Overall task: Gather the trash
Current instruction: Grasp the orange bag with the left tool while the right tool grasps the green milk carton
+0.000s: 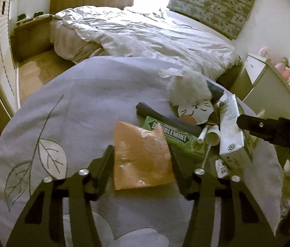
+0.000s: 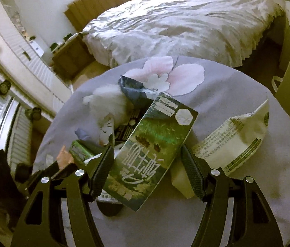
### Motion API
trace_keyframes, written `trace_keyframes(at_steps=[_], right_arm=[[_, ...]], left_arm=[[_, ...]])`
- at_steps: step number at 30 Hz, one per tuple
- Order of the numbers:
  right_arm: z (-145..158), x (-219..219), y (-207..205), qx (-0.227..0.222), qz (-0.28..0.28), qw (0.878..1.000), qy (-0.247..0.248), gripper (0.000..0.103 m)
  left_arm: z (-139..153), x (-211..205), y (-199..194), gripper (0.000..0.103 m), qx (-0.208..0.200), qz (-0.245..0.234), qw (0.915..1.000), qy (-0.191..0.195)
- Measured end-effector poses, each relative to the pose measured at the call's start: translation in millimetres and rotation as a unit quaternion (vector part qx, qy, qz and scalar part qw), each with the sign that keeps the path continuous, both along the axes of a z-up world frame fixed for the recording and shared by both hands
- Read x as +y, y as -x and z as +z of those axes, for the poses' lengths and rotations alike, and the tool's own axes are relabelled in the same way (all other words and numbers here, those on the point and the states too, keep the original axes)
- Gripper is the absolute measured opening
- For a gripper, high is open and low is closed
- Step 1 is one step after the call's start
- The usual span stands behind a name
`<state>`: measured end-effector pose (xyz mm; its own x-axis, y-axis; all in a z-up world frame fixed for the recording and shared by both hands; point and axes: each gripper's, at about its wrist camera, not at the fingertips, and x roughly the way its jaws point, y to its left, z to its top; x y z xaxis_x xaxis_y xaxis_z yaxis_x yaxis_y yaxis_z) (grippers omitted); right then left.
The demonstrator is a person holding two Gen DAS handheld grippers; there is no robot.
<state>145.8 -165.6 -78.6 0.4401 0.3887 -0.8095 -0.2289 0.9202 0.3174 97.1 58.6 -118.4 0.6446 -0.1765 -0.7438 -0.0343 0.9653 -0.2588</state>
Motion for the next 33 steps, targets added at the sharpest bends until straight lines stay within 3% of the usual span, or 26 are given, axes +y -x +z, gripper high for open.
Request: trace_keyframes(at_steps=[7,13,15,18,20,22,24,25,29,31,33], right_arm=[[4.9,-4.8,13.1,-0.022,0.01,0.999,-0.021,0.057],[28.2,-22.1,36.6,-0.075,0.01,0.995,-0.062,0.053],[39.3,-30.9,43.9,-0.093,0.008,0.993,-0.065,0.003],[53.4,-45.9,52.2,-0.116,0.005,0.992,-0.059,0.003],[50.6,-49.9,47.4,-0.088,0.011,0.995,-0.049,0.003],[45.0,-55.0,45.4,-0.067,0.003,0.996,-0.063,0.015],[38.8,-55.0,45.3,-0.057,-0.003,0.996,-0.073,0.084],[37.2,-52.3,47.0,-0.06,-0.002,0.995,-0.078,0.089],[20.2,-22.6,39.1,-0.052,0.035,0.997,-0.041,0.087],[8.4,-10.2,32.0,-0.033,0.044,0.998,-0.027,0.08],[-3.5,3.3,27.4,-0.023,0.054,0.998,-0.004,0.063]], left_arm=[[4.7,8.7,8.5,0.042,-0.006,-0.003,0.9996,0.029],[32.6,0.0,24.2,0.042,-0.041,-0.017,0.9984,0.034],[43.8,-6.6,26.9,0.042,-0.053,-0.025,0.9976,0.036],[61.8,-24.8,31.0,0.042,-0.074,-0.048,0.9955,0.036],[70.8,-38.4,30.7,0.042,-0.084,-0.062,0.9941,0.03],[73.3,-49.2,27.5,0.042,-0.084,-0.071,0.9935,0.03],[71.1,-52.7,26.4,0.042,-0.081,-0.071,0.9938,0.027],[69.1,-53.8,26.1,0.042,-0.076,-0.071,0.9942,0.03],[65.7,-52.8,29.2,0.042,-0.067,-0.069,0.995,0.026],[66.1,-49.3,31.3,0.042,-0.067,-0.064,0.9954,0.025],[66.5,-45.0,33.2,0.042,-0.066,-0.059,0.9958,0.022]])
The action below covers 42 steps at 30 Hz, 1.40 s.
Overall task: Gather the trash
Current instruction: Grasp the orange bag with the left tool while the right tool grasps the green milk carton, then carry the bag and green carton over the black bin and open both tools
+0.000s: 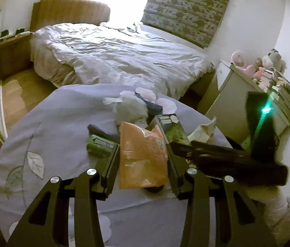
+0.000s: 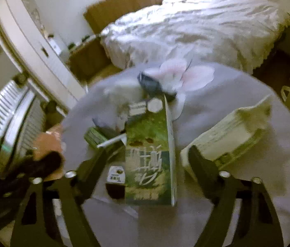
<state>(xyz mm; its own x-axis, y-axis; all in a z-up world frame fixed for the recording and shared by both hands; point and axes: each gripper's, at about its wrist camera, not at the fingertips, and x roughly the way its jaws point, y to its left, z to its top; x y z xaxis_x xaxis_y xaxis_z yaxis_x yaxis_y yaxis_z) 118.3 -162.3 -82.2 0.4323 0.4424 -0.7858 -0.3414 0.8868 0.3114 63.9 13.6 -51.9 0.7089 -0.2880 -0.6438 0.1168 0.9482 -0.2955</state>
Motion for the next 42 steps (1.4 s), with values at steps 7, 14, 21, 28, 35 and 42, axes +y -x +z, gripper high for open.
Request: trace_keyframes(at_steps=[7,14,21,28,35,42], right_arm=[[18.6,-30.5,16.4,-0.054,-0.035,0.997,-0.043,0.053],[77.0,-116.9,49.5,-0.13,-0.116,0.98,-0.095,0.053],[114.6,-198.9,89.3,-0.198,-0.192,0.957,-0.084,0.053],[114.6,-269.2,114.0,-0.21,-0.262,0.939,-0.074,0.053],[86.9,-324.2,124.9,-0.188,-0.312,0.928,-0.076,0.053],[57.8,-355.5,128.1,-0.164,-0.341,0.922,-0.077,0.053]], left_arm=[[3.5,6.2,4.3,0.042,-0.004,0.005,1.0,0.001],[24.6,-37.2,-1.2,0.042,-0.029,-0.047,0.9985,0.002],[50.5,-131.7,-6.1,0.042,-0.064,-0.15,0.9866,-0.012],[58.4,-222.8,-5.4,0.042,-0.089,-0.236,0.9674,-0.021],[47.3,-285.2,-11.9,0.043,-0.078,-0.283,0.9557,-0.02],[30.9,-321.6,-15.9,0.043,-0.063,-0.308,0.949,-0.027]])
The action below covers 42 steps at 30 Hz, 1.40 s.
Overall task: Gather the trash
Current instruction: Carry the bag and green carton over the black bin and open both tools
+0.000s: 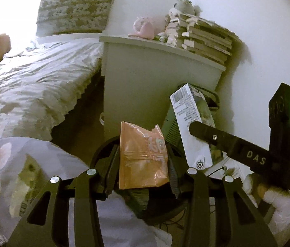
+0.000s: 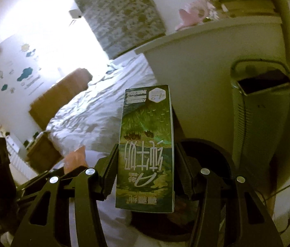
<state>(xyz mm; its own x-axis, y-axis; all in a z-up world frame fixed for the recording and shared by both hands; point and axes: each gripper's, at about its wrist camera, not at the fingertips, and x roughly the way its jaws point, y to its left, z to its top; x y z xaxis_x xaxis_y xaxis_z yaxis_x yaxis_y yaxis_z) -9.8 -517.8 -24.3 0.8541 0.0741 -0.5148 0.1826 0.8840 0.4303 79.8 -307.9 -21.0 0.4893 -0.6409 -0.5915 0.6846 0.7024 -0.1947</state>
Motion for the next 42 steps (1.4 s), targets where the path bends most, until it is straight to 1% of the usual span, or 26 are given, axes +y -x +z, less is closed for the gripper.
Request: trace_keyframes(at_steps=[3,14,23,32,33,35,37,40,41,42], right_arm=[[-10.7,-8.9,-0.7,0.01,-0.007,1.0,-0.005,0.053],[-35.9,-18.5,-6.3,0.04,-0.015,0.999,-0.022,0.053],[-54.4,-22.4,-8.3,0.064,-0.018,0.997,-0.036,0.053],[-70.7,-24.9,-15.0,0.083,-0.018,0.995,-0.046,0.053],[-72.3,-25.2,-15.9,0.085,-0.018,0.995,-0.048,0.053],[-74.8,-26.5,-17.5,0.091,-0.018,0.994,-0.051,0.054],[-77.7,-27.6,-18.2,0.099,-0.02,0.993,-0.057,0.054],[-81.2,-30.2,-19.1,0.109,-0.023,0.992,-0.062,0.055],[-81.2,-30.1,-18.6,0.111,-0.024,0.992,-0.063,0.061],[-80.3,-30.1,-17.5,0.109,-0.027,0.992,-0.063,0.07]], left_arm=[[-6.1,-7.7,-1.9,0.043,0.004,-0.004,1.0,-0.005],[-27.0,-27.5,-11.1,0.043,0.018,-0.008,0.9995,-0.026],[-38.8,-41.3,-16.4,0.043,0.027,-0.01,0.9988,-0.04],[-43.8,-47.9,-20.0,0.044,0.03,-0.012,0.9985,-0.045],[-43.9,-48.5,-20.5,0.046,0.03,-0.011,0.9984,-0.046],[-43.5,-49.8,-21.5,0.047,0.029,-0.008,0.9985,-0.046],[-42.4,-50.4,-21.8,0.055,0.029,-0.008,0.9985,-0.045],[-40.4,-49.8,-19.6,0.061,0.024,-0.007,0.9987,-0.045],[-39.7,-49.0,-19.3,0.063,0.023,-0.007,0.9987,-0.045],[-38.7,-48.3,-19.0,0.068,0.022,-0.006,0.9987,-0.045]])
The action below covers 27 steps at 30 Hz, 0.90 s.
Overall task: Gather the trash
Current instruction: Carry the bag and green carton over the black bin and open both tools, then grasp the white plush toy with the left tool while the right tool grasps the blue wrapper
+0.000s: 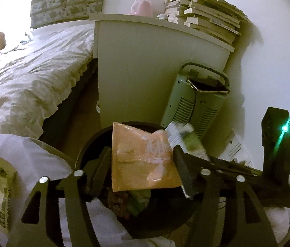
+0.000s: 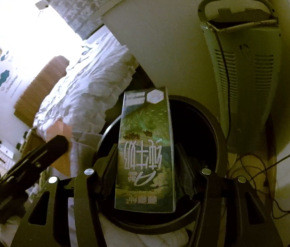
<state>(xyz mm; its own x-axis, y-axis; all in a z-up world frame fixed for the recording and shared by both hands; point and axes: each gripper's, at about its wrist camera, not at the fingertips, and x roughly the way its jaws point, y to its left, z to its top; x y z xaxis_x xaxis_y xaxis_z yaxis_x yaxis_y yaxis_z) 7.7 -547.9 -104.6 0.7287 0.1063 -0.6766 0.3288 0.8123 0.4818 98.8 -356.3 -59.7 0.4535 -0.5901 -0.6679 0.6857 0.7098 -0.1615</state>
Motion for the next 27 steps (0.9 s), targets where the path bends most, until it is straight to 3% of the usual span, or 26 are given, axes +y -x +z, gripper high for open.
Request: trace_keyframes(at_steps=[1,9,18,23,27], right_arm=[[1.1,-0.3,0.7,-0.003,-0.002,1.0,0.0,0.071],[12.4,7.8,3.3,-0.009,-0.003,1.0,0.009,0.075],[27.8,62.7,-23.4,-0.017,0.067,0.997,0.023,0.075],[39.4,123.8,-50.5,-0.028,0.147,0.988,0.038,0.075],[55.0,185.8,-75.0,-0.046,0.225,0.971,0.059,0.071]], left_arm=[[1.3,1.3,0.8,0.072,-0.002,0.003,1.0,0.001],[13.2,27.4,2.2,0.078,-0.01,0.024,0.9995,0.018],[21.7,122.1,-12.6,0.078,-0.015,0.119,0.9919,0.042],[17.2,218.4,-33.9,0.078,-0.01,0.221,0.9738,0.052],[3.1,289.8,-52.5,0.078,0.014,0.294,0.9543,0.053]])
